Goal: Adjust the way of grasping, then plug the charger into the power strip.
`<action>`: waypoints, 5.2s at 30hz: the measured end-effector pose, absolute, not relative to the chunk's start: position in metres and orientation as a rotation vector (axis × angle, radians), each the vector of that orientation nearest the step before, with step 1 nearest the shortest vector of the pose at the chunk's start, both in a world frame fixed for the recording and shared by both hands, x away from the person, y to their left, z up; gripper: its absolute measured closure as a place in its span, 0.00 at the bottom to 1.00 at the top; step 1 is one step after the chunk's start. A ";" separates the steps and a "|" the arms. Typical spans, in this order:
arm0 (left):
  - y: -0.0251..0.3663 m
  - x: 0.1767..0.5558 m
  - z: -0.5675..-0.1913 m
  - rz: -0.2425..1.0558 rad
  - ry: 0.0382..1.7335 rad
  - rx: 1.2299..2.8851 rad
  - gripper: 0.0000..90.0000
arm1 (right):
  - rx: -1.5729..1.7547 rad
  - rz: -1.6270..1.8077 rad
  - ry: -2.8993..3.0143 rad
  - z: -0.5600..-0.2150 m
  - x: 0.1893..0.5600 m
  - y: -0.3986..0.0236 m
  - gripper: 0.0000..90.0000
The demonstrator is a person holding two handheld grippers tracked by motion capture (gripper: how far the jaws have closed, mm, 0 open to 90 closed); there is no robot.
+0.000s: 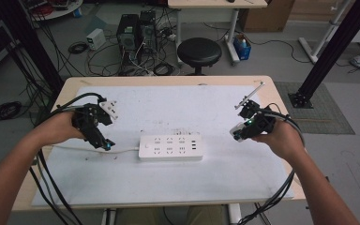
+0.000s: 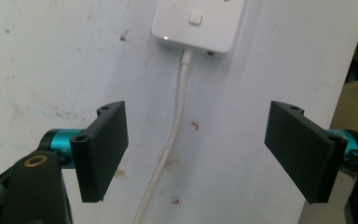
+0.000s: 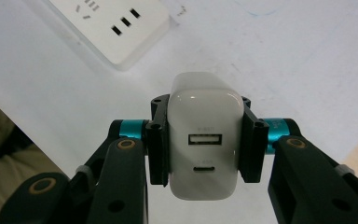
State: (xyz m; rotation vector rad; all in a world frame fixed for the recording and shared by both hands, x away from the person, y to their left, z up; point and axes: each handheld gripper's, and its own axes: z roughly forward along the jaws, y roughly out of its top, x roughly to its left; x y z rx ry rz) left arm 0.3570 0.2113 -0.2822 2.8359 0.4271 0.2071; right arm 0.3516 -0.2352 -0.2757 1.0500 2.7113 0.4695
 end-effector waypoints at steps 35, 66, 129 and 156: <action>0.234 0.349 -0.296 0.283 0.599 2.798 0.24 | 0.775 0.444 2.742 -0.271 0.359 -0.196 0.69; 0.235 0.351 -0.321 0.258 0.580 2.780 0.24 | 0.226 0.096 2.992 -0.339 0.407 -0.051 0.69; 0.245 0.345 -0.329 0.248 0.645 2.723 0.24 | 0.188 0.147 3.032 -0.360 0.414 -0.047 0.45; 0.244 0.339 -0.310 0.318 0.639 2.662 0.24 | 0.718 0.473 2.882 -0.272 0.401 -0.124 0.01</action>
